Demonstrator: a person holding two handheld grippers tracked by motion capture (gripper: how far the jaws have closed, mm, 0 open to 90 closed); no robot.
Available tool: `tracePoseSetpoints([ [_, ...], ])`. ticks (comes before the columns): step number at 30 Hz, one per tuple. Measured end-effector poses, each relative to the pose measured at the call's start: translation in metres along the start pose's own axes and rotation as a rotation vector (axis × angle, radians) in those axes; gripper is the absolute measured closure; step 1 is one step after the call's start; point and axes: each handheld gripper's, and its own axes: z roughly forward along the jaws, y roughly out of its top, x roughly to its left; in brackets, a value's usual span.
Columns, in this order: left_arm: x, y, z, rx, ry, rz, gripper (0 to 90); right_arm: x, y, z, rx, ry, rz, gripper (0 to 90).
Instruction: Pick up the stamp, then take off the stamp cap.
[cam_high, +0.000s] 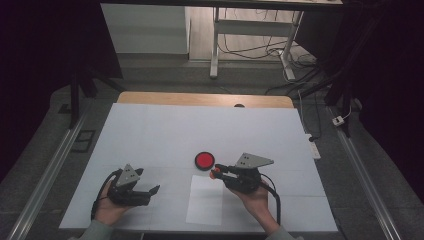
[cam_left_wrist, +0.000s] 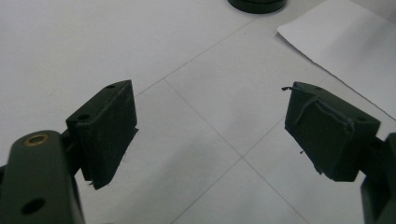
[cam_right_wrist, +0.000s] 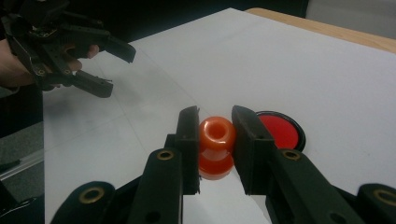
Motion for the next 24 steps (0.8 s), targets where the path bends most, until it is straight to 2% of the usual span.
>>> tracePoseSetpoints([
  [24, -0.02, 0.028, 0.015, -0.026, -0.072, 0.088, 18.6, 0.0, 0.0, 0.0, -0.001, 0.0, 0.001, 71.9],
])
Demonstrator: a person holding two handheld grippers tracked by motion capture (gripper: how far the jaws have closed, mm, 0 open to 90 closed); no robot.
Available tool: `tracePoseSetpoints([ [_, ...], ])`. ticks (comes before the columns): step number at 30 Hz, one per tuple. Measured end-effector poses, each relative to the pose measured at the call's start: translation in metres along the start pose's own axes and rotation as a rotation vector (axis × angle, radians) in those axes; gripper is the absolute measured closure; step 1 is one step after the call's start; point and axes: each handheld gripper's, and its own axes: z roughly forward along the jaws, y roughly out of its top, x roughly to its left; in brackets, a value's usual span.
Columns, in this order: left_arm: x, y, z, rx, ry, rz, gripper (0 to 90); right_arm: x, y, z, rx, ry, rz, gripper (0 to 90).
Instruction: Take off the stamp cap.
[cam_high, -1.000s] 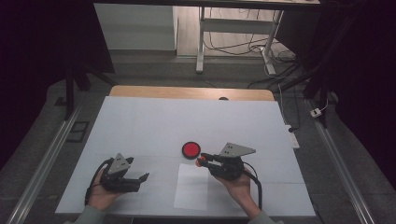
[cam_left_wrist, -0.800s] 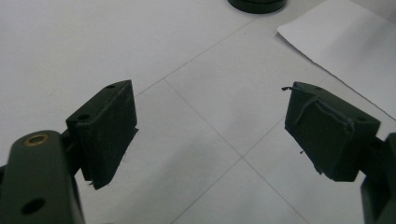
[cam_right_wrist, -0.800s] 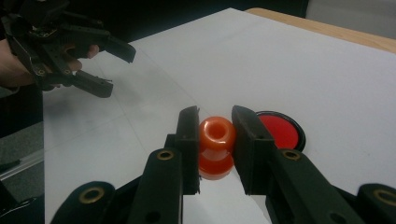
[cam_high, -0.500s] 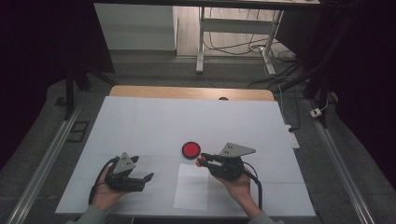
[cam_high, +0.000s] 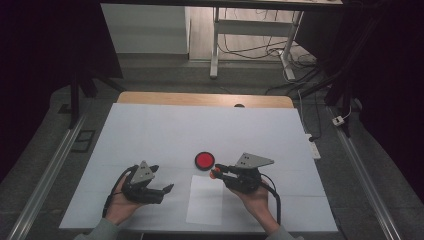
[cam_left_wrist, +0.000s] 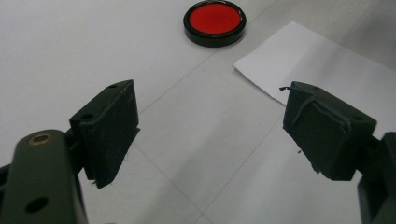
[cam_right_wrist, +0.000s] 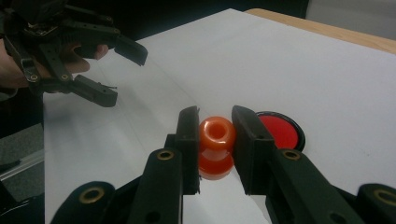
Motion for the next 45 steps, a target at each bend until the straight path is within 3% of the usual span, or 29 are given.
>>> tracePoseSetpoints([
  [18, -0.019, 0.028, 0.024, 0.003, -0.045, 0.084, 19.0, 0.0, 0.0, -0.001, -0.005, 0.001, 0.002, 71.9],
  [45, -0.043, 0.053, 0.051, 0.005, -0.112, 0.14, 19.6, 0.001, 0.0, 0.001, -0.005, 0.007, 0.005, 71.9],
])
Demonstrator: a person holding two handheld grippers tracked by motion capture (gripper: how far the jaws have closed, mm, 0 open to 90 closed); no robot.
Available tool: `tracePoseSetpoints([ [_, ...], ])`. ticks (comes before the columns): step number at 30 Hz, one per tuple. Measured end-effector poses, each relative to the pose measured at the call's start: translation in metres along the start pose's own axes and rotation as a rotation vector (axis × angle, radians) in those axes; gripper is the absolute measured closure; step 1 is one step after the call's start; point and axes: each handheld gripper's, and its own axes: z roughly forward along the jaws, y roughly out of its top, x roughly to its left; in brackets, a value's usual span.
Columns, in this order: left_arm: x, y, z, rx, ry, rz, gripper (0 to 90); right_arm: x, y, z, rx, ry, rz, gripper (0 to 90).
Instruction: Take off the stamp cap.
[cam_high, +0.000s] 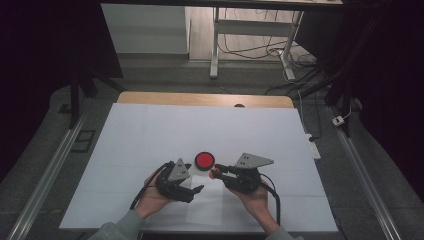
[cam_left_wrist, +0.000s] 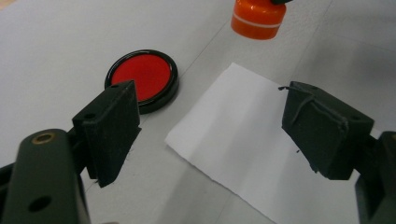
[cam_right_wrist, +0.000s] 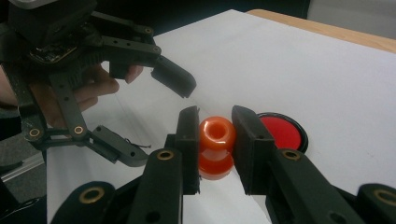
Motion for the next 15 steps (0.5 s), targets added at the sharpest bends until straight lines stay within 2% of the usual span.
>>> tracePoseSetpoints([
  [15, -0.007, 0.01, 0.011, -0.006, -0.022, 0.006, 20.6, 0.002, 0.0, 0.002, -0.006, 0.018, 0.012, 71.9],
])
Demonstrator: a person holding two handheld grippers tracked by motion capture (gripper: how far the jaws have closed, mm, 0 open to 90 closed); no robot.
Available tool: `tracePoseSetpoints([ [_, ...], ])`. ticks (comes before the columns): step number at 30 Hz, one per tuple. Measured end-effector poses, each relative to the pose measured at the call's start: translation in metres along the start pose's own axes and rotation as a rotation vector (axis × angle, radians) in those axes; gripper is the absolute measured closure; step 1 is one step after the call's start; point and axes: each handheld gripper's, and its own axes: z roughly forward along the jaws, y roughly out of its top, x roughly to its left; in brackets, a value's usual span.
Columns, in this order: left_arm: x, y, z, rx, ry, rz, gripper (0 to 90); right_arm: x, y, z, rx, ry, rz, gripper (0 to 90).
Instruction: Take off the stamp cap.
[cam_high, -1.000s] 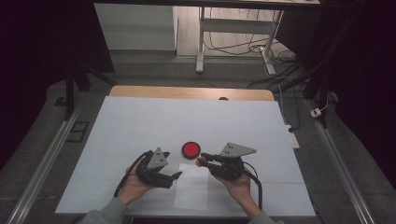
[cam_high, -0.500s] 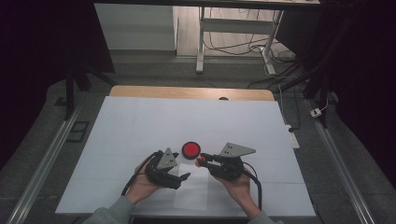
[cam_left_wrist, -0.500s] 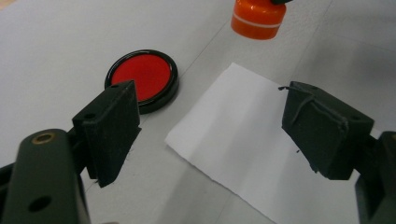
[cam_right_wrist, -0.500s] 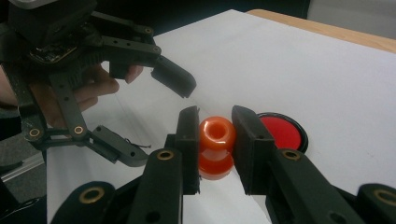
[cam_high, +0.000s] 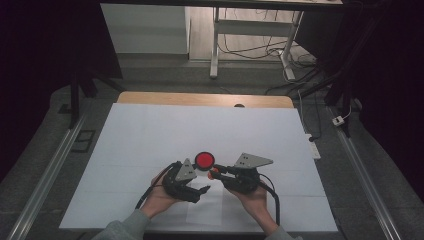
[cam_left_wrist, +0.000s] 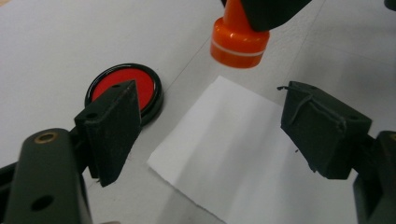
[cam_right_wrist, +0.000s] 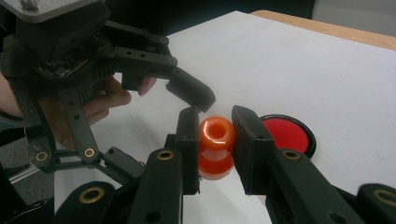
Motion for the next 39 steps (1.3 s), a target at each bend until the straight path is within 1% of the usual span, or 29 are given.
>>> tracePoseSetpoints([
  [8, -0.004, 0.005, 0.004, -0.006, -0.007, 0.015, 21.9, 0.0, 0.0, 0.001, -0.002, -0.002, 0.0, 71.9],
  [20, -0.004, 0.009, 0.01, -0.006, -0.01, 0.011, 26.1, 0.001, 0.0, 0.002, -0.001, 0.0, -0.006, 72.0],
  [25, -0.004, 0.01, 0.011, -0.011, -0.008, 0.005, 30.3, 0.001, 0.0, 0.002, 0.0, 0.0, -0.01, 71.9],
  [26, -0.004, 0.011, 0.011, -0.012, -0.009, 0.004, 32.4, 0.001, 0.0, 0.002, -0.003, 0.0, -0.009, 72.0],
  [28, -0.004, 0.011, 0.012, -0.015, -0.012, 0.0, 33.5, 0.001, 0.0, 0.002, -0.003, 0.0, -0.009, 71.9],
  [29, -0.003, 0.011, 0.012, -0.015, -0.014, -0.001, 36.1, 0.001, 0.0, 0.002, -0.003, 0.0, -0.01, 71.9],
  [39, -0.003, 0.012, 0.015, -0.014, -0.031, -0.007, 45.6, 0.001, 0.0, 0.003, -0.002, -0.001, -0.011, 71.9],
])
